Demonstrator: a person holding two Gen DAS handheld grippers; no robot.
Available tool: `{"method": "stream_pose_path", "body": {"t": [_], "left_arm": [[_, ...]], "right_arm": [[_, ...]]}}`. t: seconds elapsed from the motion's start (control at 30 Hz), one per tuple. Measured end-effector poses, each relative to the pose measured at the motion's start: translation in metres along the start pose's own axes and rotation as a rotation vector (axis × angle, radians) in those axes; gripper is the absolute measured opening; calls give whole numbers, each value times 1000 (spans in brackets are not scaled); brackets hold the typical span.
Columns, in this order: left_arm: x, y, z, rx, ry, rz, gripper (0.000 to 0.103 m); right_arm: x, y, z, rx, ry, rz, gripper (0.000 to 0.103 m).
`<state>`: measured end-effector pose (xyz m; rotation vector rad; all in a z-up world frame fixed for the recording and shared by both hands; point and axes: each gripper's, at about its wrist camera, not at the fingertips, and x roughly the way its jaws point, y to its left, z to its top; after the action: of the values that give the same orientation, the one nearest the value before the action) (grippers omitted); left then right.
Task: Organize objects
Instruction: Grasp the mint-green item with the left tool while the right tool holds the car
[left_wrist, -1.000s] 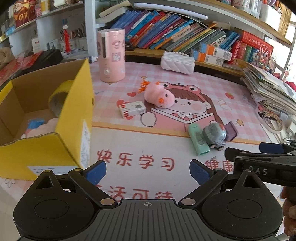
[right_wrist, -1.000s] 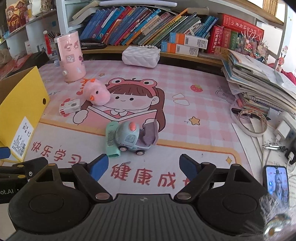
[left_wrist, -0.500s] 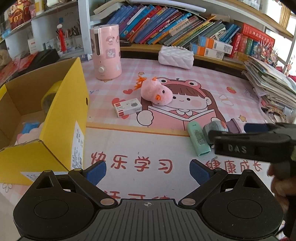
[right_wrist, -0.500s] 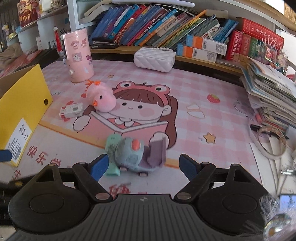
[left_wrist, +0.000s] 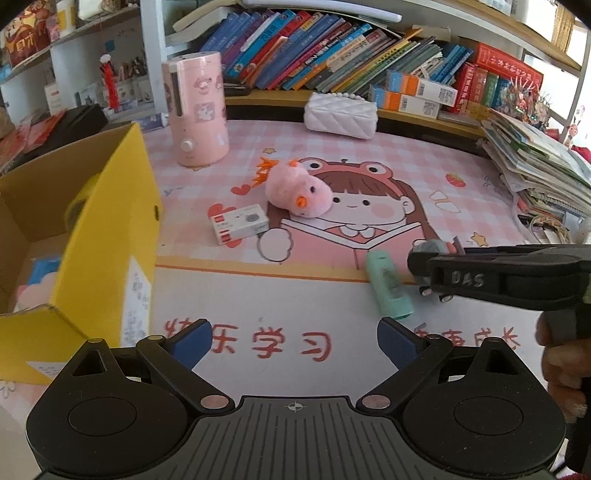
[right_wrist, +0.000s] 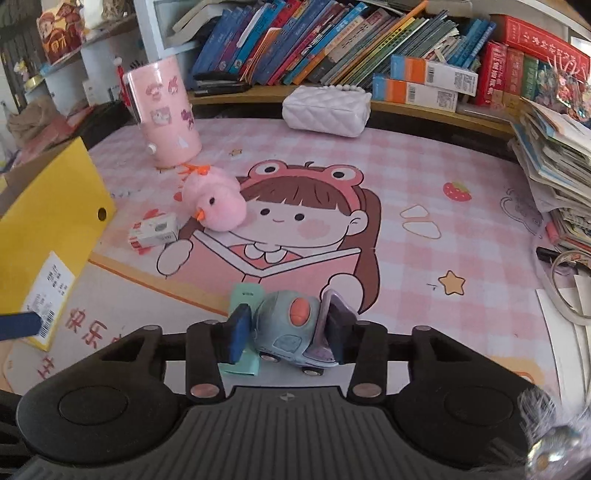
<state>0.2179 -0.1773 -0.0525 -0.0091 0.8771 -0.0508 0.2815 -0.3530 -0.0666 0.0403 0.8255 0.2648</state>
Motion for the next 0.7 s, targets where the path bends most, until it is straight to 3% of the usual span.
{"method": "stream_pose_path", "body": {"t": [0.33, 0.57, 0.7], "left_arm": [[23, -31, 14, 19, -2, -73, 95], [41, -50, 19, 29, 7, -82, 86], [55, -60, 22, 47, 20, -80, 75]], "right_arm": [[-55, -33, -3, 107, -110, -123, 40], [-79, -45, -14, 128, -143, -162, 40], [-80, -46, -16, 130, -133, -156, 40]]}}
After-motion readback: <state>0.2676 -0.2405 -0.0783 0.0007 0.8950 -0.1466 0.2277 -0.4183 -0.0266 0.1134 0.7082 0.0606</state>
